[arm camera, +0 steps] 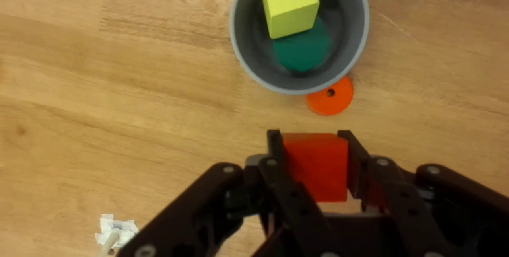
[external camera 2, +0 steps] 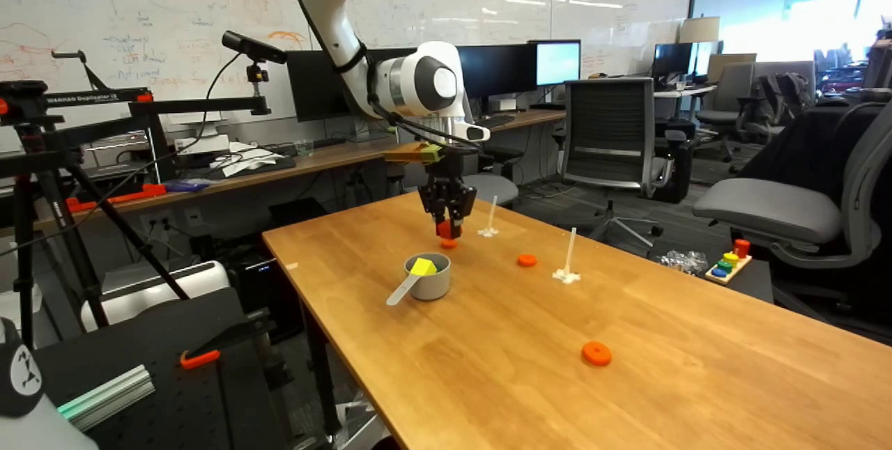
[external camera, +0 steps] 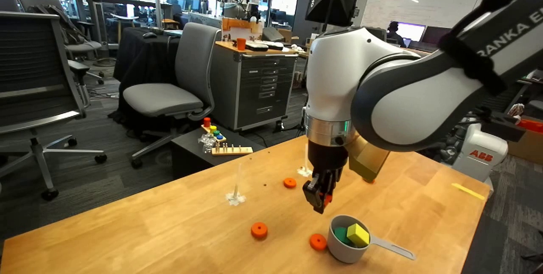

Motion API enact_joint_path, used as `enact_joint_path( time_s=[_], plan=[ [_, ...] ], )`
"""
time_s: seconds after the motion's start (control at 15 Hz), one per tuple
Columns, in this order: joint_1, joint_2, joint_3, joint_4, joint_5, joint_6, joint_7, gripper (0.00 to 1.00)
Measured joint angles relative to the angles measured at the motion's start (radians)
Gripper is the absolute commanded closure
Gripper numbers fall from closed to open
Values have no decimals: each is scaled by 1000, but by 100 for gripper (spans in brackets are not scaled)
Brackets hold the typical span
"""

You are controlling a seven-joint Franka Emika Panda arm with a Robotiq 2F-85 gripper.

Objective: Put the blocks in the gray pot one at a time

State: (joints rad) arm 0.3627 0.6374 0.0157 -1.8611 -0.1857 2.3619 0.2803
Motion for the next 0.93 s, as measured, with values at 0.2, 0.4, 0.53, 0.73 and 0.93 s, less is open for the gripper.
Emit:
enact_joint_path(
  time_s=[0.2, 0.4, 0.53, 0.73, 0.93],
  plan=[
    [0, -54, 2, -72, 0, 9, 9, 88],
    [-5, -90, 2, -135, 0, 9, 33, 86],
    [-12, -103, 2, -167, 1, 9, 45, 63],
    [-22, -116, 2, -204, 1, 21, 51, 37],
    [-25, -121, 2, -222, 1, 26, 51, 23]
  ],
)
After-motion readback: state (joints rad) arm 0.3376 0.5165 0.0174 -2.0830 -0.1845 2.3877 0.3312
